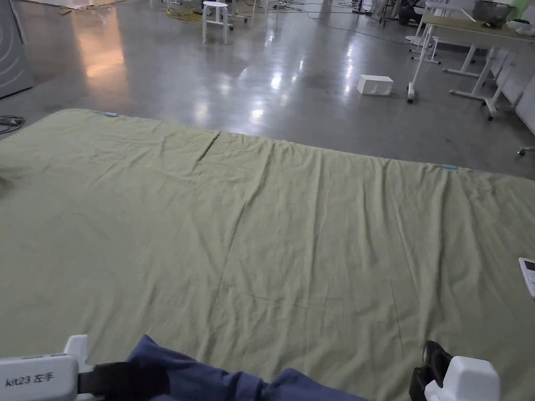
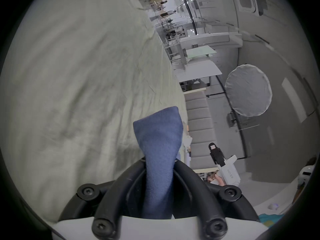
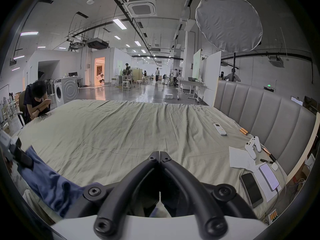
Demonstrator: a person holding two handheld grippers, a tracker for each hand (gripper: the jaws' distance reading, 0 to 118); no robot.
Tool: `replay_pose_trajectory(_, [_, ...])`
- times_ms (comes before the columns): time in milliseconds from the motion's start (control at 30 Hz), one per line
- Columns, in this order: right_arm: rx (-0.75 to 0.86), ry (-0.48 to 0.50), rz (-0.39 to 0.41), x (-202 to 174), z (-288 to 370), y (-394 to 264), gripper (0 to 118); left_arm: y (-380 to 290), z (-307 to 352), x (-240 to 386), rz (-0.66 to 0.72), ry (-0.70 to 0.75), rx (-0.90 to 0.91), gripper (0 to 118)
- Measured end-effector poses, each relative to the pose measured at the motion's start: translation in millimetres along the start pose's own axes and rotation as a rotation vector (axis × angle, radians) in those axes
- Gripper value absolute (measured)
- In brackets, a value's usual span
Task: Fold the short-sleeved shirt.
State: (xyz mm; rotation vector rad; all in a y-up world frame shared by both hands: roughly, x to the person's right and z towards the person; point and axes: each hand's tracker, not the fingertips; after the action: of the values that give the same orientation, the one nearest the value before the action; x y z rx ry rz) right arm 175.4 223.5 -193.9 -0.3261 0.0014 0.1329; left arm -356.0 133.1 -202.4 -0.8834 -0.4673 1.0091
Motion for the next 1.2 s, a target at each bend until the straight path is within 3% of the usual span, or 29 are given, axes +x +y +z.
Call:
replay_pose_trajectory(233, [0.006,0.016,-0.006,-2.2,-1.1,-1.4,0,13.1,25.0,87.8,-0.169,0.286,0.012,12])
replay_pose_trajectory(467, [0.003,0.028,-0.022,-2.4,-1.0,-6.5,0,-4.0,-6.7,152.2,-0.268,0.444,-0.034,12])
replay_pose_trajectory(867, [-0.011,0.005,-0.051,12.8,0.2,-13.9,0,-29.6,-76.1,179.7,-0.246,0.423,-0.076,13])
replay_pose_trajectory(1200, [-0.030,-0.003,-0.064,19.0,0.7,-20.9,0,-83.9,-172.9,192.4,-0.256,0.468,-0.152,13])
